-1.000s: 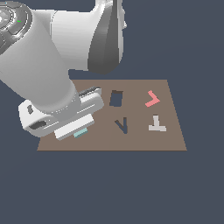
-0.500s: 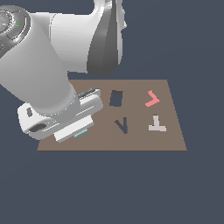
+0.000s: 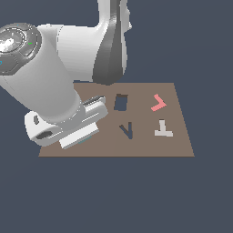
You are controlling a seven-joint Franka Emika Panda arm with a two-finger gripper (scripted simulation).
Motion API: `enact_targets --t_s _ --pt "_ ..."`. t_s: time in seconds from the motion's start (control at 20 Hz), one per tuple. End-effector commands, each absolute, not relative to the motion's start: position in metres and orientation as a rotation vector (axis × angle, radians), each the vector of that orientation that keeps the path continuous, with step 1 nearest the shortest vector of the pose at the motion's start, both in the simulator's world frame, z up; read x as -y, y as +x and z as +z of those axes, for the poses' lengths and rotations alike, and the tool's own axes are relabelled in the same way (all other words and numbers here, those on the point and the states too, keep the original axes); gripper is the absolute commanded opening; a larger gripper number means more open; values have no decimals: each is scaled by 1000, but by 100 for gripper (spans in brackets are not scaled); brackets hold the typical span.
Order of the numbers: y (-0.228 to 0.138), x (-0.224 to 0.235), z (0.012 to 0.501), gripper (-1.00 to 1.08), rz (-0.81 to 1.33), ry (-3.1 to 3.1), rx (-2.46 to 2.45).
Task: Insert a designated object into the corresponding slot on a board.
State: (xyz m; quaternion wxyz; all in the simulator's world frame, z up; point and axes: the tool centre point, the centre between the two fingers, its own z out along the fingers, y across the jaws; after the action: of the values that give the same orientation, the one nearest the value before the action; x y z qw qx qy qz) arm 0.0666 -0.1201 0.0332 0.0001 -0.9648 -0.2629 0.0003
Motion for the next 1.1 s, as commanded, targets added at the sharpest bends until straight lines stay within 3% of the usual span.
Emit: enact_targets --t_s 0.0,0.05,1.05 --pt "67 120 30 100 0 -3031 826" --pt "67 120 30 -100 0 -3031 826" --pt "64 119 33 -100 1 -3036 808"
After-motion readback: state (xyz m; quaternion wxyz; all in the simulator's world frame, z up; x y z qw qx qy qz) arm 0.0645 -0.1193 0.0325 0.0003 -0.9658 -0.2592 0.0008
